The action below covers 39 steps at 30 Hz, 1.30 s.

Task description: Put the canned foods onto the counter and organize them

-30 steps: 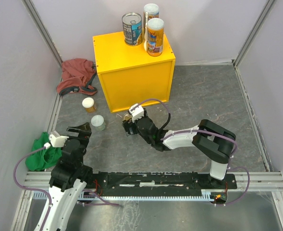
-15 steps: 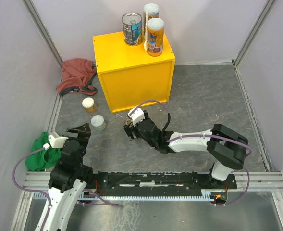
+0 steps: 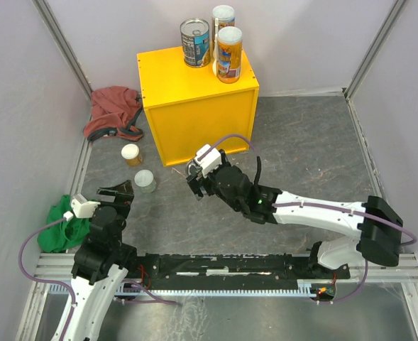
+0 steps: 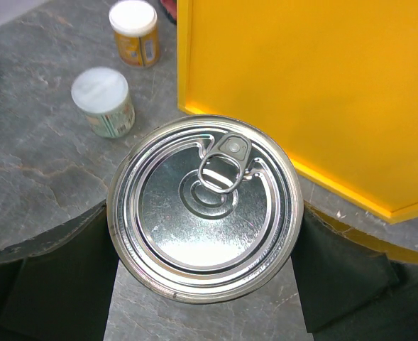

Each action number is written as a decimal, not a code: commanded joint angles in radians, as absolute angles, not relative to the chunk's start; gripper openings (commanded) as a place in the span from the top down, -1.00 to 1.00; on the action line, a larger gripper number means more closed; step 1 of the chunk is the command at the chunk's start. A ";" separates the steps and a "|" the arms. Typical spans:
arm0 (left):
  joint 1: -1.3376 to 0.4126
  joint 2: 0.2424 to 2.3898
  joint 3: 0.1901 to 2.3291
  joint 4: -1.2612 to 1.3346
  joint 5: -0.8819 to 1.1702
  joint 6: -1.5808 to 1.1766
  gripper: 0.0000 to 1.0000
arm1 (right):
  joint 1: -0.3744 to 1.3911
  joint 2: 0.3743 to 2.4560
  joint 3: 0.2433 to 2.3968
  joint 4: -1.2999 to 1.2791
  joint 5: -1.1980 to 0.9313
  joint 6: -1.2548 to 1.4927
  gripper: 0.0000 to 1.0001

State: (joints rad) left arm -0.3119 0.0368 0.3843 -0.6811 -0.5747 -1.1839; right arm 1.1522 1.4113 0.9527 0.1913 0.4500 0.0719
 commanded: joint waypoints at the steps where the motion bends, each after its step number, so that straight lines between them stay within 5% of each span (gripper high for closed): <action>1: -0.313 0.031 0.384 -0.612 -0.601 -1.166 -0.86 | 1.164 1.283 1.153 0.239 0.474 0.022 0.97; 39: -0.313 0.003 0.435 -0.660 -0.626 -1.213 -0.83 | 0.963 1.786 2.357 -0.153 0.438 -0.121 0.97</action>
